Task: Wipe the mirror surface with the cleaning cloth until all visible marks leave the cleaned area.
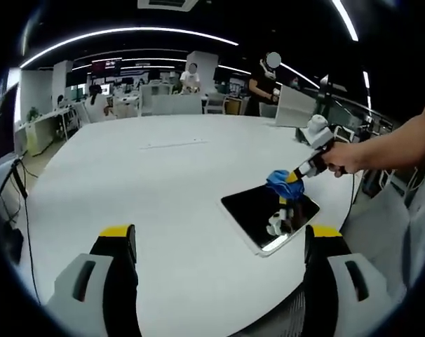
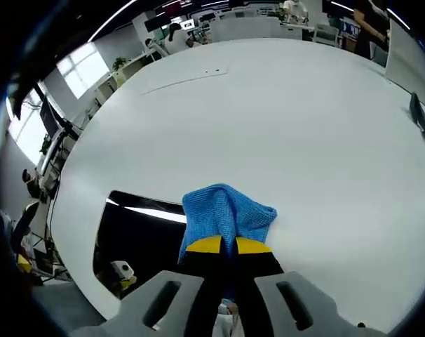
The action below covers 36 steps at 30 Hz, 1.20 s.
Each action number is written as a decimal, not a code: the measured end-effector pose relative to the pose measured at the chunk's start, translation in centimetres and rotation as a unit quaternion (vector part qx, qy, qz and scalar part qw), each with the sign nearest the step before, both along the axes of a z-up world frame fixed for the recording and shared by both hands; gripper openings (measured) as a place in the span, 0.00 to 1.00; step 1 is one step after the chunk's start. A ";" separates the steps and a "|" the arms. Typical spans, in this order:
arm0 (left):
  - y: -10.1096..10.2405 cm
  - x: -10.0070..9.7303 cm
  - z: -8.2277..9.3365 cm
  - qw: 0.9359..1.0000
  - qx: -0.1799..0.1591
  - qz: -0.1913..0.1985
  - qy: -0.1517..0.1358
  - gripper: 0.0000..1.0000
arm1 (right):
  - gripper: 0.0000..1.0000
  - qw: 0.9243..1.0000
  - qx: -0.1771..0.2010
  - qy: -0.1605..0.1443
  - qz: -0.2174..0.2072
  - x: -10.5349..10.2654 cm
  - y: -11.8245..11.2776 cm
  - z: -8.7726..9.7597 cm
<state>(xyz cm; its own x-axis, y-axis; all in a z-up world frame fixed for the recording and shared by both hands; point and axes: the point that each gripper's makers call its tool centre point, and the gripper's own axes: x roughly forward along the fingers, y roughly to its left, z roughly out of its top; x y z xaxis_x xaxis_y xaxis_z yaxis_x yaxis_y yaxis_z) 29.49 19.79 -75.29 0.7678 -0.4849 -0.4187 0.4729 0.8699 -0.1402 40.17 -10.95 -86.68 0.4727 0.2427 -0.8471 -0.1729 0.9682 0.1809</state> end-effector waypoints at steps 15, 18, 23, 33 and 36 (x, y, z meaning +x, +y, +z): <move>1.7 0.4 0.5 1.000 -0.004 0.012 -0.013 0.99 | 0.00 0.999 0.018 -0.033 -0.014 0.5 -1.9 3.7; 2.0 0.7 0.7 1.000 -0.002 0.011 -0.014 0.99 | 0.00 0.999 0.022 -0.038 -0.025 0.0 -3.3 4.6; 2.5 2.0 1.1 1.000 0.001 0.014 -0.022 0.99 | 0.00 0.998 0.032 -0.036 -0.047 -1.7 -6.4 5.5; 2.6 2.7 0.6 1.000 -0.010 0.017 -0.020 0.99 | 0.00 0.998 0.003 0.036 -0.046 -7.1 -9.3 0.0; 2.5 2.5 0.6 1.000 -0.014 0.019 -0.017 0.99 | 0.00 0.998 0.005 0.039 -0.042 -7.5 -9.2 -0.7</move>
